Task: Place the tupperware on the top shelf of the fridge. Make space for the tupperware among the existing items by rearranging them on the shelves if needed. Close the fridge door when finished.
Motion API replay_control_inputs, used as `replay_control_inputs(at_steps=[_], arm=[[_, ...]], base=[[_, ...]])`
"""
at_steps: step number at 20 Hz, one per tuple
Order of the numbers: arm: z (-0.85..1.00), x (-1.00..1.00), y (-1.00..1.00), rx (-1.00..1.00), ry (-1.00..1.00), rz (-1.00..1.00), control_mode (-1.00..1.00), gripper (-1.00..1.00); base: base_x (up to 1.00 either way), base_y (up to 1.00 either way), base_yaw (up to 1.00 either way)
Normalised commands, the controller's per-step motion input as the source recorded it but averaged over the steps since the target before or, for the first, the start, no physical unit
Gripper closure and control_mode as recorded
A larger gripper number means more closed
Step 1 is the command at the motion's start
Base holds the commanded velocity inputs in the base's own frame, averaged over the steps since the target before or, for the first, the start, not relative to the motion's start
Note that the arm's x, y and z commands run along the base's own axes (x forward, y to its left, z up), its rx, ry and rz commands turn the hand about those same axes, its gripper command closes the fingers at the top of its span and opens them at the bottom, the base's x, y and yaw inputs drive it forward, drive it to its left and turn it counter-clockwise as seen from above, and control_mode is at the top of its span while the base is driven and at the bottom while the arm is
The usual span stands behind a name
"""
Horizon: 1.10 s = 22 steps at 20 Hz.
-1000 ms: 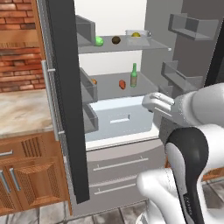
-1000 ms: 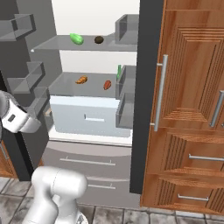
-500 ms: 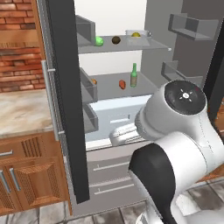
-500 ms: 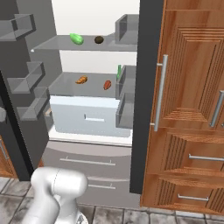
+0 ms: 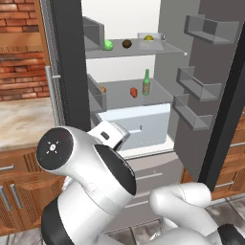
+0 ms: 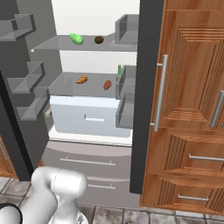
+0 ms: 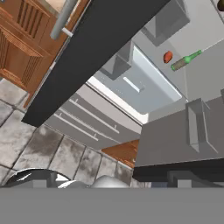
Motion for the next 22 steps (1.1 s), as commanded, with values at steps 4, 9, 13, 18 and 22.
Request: replay_control_inputs(at_steps=[4,9,13,18,22], arm=[[-0.60,0.47,0.92,-0.34,0.00,0.00,-1.00,-1.00],[-0.56,0.46,0.82,-0.27,0.00,0.00,-1.00,-1.00],[-0.53,0.54,0.64,-0.22,0.00,0.00,-1.00,-1.00],[-0.58,0.66,0.36,-0.15,0.00,-0.02,-1.00,-1.00],[-0.56,0.68,0.38,-0.13,0.00,-0.01,-1.00,-1.00]], base=[[0.00,0.00,0.00],[0.00,0.00,0.00],[0.00,0.00,0.00],[0.00,0.00,0.00],[0.00,0.00,0.00]])
